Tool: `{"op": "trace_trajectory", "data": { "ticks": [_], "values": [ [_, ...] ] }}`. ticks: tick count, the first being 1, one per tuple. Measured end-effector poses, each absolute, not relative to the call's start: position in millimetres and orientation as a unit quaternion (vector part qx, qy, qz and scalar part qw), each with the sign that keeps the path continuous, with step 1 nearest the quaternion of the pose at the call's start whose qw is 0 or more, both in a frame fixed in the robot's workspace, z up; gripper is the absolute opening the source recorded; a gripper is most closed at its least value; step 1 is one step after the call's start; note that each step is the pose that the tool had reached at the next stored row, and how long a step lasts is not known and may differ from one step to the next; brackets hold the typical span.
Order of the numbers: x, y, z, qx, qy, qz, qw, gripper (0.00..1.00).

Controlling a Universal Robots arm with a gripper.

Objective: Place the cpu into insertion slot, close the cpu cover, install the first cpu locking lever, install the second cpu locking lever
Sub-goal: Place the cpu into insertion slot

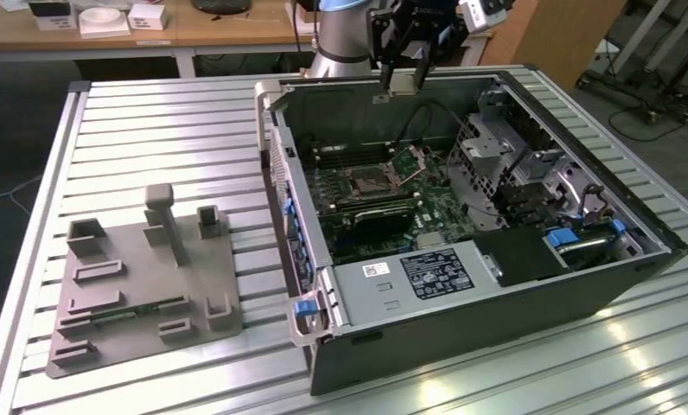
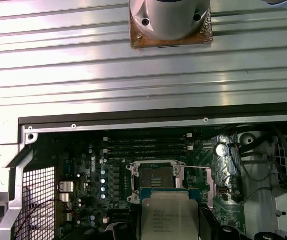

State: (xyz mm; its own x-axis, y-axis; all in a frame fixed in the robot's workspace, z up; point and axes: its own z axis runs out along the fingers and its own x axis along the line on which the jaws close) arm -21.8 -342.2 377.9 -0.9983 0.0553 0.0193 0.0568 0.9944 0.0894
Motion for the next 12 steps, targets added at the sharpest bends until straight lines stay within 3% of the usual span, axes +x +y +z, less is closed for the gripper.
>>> {"op": "trace_trajectory", "data": {
  "ticks": [12],
  "values": [
    [-21.8,-342.2,377.9,-0.032,-0.998,-0.045,0.008,0.54]
  ]
}}
